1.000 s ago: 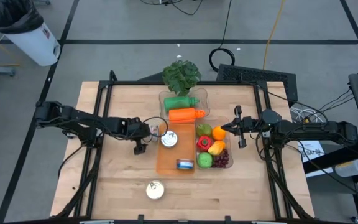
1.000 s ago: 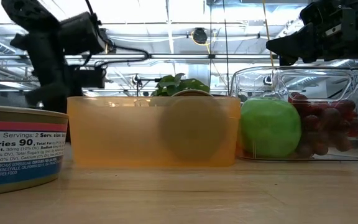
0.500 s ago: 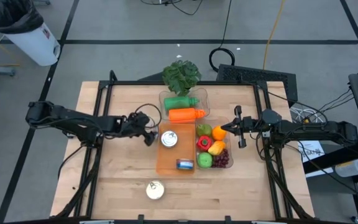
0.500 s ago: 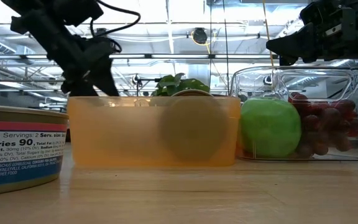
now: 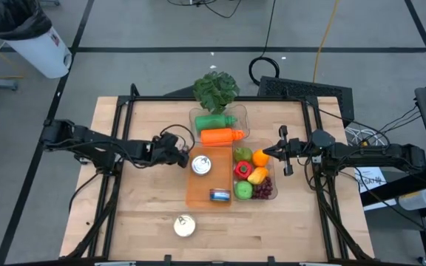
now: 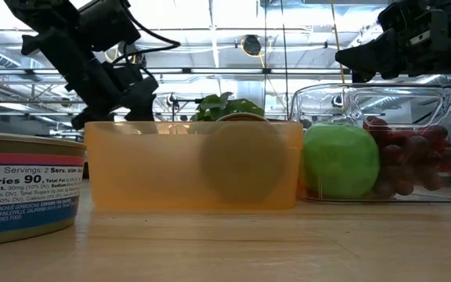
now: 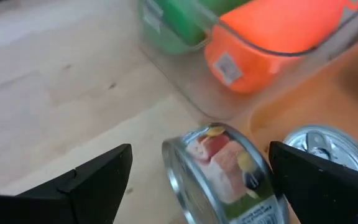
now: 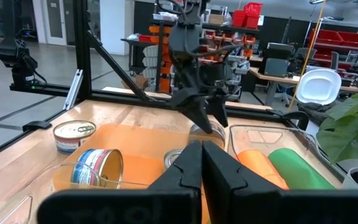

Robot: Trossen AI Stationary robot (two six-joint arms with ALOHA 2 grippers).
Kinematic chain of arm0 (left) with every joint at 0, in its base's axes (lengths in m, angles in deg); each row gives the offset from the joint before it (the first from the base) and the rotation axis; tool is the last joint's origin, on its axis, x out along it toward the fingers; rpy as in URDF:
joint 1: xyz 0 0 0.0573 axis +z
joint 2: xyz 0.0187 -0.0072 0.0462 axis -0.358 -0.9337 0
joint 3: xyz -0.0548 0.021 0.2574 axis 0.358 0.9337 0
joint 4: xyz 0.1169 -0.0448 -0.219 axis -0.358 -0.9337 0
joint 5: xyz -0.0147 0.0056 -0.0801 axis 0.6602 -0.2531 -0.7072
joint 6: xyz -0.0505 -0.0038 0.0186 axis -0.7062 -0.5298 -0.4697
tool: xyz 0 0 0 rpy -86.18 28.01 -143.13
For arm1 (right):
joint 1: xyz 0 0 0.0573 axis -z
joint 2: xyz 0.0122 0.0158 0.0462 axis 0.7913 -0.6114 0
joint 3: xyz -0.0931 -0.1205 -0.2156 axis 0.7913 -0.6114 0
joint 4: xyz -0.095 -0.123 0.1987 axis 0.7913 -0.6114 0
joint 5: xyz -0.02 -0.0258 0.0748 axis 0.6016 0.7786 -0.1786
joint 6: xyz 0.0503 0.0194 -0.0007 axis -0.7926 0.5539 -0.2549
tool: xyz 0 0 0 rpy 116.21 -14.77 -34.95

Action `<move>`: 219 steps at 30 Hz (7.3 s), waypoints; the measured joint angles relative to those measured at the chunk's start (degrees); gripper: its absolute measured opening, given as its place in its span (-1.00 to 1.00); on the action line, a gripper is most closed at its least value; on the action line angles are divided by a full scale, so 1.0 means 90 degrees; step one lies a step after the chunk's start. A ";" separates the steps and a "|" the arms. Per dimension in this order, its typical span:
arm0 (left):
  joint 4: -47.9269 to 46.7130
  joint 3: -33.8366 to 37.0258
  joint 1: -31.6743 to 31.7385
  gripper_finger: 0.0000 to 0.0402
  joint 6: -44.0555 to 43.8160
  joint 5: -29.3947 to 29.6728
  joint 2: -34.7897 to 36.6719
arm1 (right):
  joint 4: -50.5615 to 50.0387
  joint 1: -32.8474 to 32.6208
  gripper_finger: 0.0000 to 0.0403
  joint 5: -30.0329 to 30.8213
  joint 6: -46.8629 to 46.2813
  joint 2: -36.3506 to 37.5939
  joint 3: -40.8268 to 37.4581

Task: Pick & Place Food Item
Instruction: Put the green tuna can into the orange bin, then put the blue pink tuna can into the orange bin

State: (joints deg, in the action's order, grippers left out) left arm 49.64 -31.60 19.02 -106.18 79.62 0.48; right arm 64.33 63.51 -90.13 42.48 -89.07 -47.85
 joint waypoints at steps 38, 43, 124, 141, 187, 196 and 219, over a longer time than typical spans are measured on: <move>-0.0738 0.0001 0.0014 0.94 -0.0710 -0.0308 -0.0154 | -0.0002 0.0000 -1.00 -0.0001 0.0001 0.0000 0.0000; -0.0844 0.0002 0.0012 0.91 -0.0708 -0.0360 -0.0154 | 0.0001 0.0002 -1.00 -0.0001 0.0000 0.0000 0.0000; -0.0226 -0.2140 -0.1441 -0.12 0.6954 0.1371 -0.2218 | 0.0000 0.0001 -1.00 0.0000 0.0001 0.0000 -0.0002; -0.0222 -0.2140 -0.1239 0.20 0.6516 0.0357 -0.2218 | 0.0000 0.0002 -1.00 -0.0001 0.0001 0.0000 -0.0002; -0.1685 -0.2135 -0.3587 0.82 0.0054 -0.2438 -0.0942 | 0.0005 0.0002 -1.00 -0.0001 -0.0001 0.0000 -0.0002; -0.1747 -0.2135 -0.3955 0.82 -0.1482 -0.1965 -0.1830 | 0.0003 0.0002 -1.00 0.0001 -0.0001 0.0000 -0.0002; -0.3752 -0.2152 -0.3922 0.82 -0.3042 -0.1628 -0.1859 | 0.0002 0.0001 -1.00 -0.0001 0.0001 0.0000 -0.0002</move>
State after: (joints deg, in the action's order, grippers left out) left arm 15.88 -50.96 -16.28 -133.56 64.97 -16.25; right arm 64.35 63.52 -90.14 42.49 -89.07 -47.87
